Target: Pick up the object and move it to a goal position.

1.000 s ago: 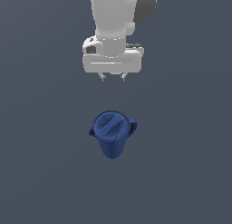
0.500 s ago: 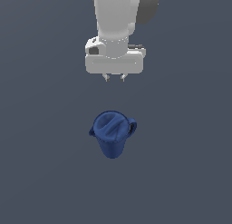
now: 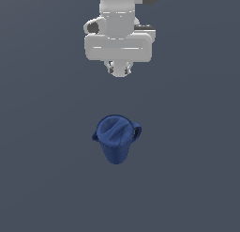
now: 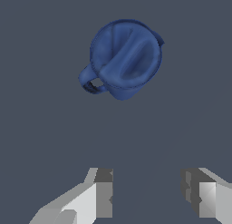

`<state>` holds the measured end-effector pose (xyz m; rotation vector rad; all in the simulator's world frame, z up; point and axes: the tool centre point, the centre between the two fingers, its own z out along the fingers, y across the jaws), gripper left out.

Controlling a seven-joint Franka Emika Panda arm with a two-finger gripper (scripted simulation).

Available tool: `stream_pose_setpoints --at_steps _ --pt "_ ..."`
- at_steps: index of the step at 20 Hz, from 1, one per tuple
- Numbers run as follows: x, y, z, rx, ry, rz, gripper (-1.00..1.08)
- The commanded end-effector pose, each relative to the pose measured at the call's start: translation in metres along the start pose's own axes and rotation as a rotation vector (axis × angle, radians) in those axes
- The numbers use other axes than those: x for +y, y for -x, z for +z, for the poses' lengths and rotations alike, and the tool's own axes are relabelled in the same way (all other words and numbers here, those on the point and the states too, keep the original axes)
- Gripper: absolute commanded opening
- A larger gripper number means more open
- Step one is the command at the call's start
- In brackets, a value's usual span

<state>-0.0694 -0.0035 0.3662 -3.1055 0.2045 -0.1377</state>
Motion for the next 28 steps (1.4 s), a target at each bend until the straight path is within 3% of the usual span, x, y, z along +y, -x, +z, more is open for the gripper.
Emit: stream_pose_setpoints --at_steps 1,16,28 --pt "-0.002 -0.004 -0.023 0.042 -0.003 0.042 0.28" --pt "-0.033 -0.007 -0.179 0.350 0.020 0.352 0.28" --pt "-0.090 0.002 -0.242 0.556 0.090 0.567 0.28"
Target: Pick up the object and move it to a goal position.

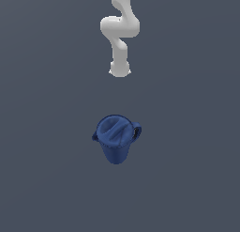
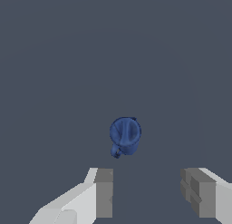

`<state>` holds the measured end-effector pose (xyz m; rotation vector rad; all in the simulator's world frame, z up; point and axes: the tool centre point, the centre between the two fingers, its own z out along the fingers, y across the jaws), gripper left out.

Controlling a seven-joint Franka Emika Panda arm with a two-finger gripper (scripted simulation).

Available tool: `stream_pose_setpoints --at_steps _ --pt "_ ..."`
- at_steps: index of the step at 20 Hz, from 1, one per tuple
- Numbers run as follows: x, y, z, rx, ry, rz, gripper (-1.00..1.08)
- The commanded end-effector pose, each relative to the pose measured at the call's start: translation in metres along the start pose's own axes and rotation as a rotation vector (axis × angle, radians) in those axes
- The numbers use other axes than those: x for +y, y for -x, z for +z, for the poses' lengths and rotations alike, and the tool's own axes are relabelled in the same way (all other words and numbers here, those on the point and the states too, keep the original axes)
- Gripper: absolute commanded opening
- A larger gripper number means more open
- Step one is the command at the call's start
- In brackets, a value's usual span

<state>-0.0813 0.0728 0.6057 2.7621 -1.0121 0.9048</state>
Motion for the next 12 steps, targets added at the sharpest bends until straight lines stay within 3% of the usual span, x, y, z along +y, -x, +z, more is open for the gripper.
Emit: stream_pose_setpoints --at_steps 1,12 --pt "-0.012 0.004 -0.008 0.042 0.018 0.040 0.28" --pt "-0.070 0.036 0.009 0.196 0.127 0.185 0.28"
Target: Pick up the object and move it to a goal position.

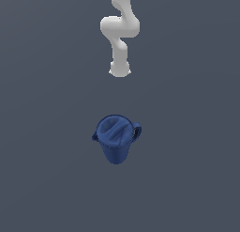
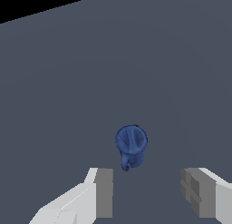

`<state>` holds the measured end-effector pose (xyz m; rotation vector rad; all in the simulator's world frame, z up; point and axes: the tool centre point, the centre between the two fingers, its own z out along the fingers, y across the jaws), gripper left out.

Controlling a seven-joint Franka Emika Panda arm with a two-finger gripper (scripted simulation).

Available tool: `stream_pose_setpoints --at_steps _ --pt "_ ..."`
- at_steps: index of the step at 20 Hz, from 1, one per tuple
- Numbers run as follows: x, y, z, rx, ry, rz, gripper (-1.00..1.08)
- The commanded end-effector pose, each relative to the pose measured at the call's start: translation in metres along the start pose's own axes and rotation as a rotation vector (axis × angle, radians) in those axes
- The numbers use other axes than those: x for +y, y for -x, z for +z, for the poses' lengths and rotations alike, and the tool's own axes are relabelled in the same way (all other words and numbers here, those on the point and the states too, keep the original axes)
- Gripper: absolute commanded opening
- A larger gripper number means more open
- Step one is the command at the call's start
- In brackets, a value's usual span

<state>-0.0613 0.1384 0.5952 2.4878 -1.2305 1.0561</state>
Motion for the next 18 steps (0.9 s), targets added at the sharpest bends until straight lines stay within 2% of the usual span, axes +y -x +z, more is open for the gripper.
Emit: stream_pose_setpoints --at_steps 1,9,18 --pt "-0.012 0.012 0.009 0.032 0.029 0.032 0.28" --pt "-0.043 0.057 0.072 0.110 0.141 0.118 0.28" --pt "-0.050 0.110 0.190 0.165 0.299 0.210 0.28"
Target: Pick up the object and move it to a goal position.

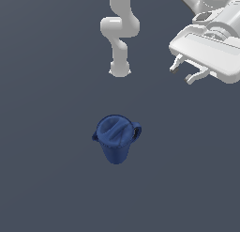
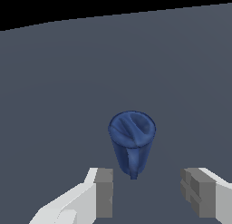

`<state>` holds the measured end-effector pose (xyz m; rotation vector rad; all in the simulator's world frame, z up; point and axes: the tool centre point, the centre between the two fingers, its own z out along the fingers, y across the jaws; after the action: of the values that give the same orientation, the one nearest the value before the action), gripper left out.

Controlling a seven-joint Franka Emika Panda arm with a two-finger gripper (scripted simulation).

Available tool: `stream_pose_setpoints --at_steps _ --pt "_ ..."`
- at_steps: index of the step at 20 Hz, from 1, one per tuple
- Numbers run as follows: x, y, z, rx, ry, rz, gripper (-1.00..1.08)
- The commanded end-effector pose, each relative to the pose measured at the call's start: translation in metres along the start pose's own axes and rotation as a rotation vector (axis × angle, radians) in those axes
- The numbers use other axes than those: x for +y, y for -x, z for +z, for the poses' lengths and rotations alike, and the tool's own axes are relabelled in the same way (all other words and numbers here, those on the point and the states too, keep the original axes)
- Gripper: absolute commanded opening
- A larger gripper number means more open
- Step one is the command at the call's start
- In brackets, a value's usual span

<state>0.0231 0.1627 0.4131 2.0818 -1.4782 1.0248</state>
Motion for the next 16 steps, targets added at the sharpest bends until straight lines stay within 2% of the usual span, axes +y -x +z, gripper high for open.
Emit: stream_pose_setpoints --at_steps 1,9,16 --pt "-0.003 0.021 0.035 0.015 0.049 0.026 0.28" --pt "0.004 0.071 0.132 0.034 0.181 0.085 0.28" --pt "0.014 0.093 0.178 0.038 0.245 0.113 0.28"
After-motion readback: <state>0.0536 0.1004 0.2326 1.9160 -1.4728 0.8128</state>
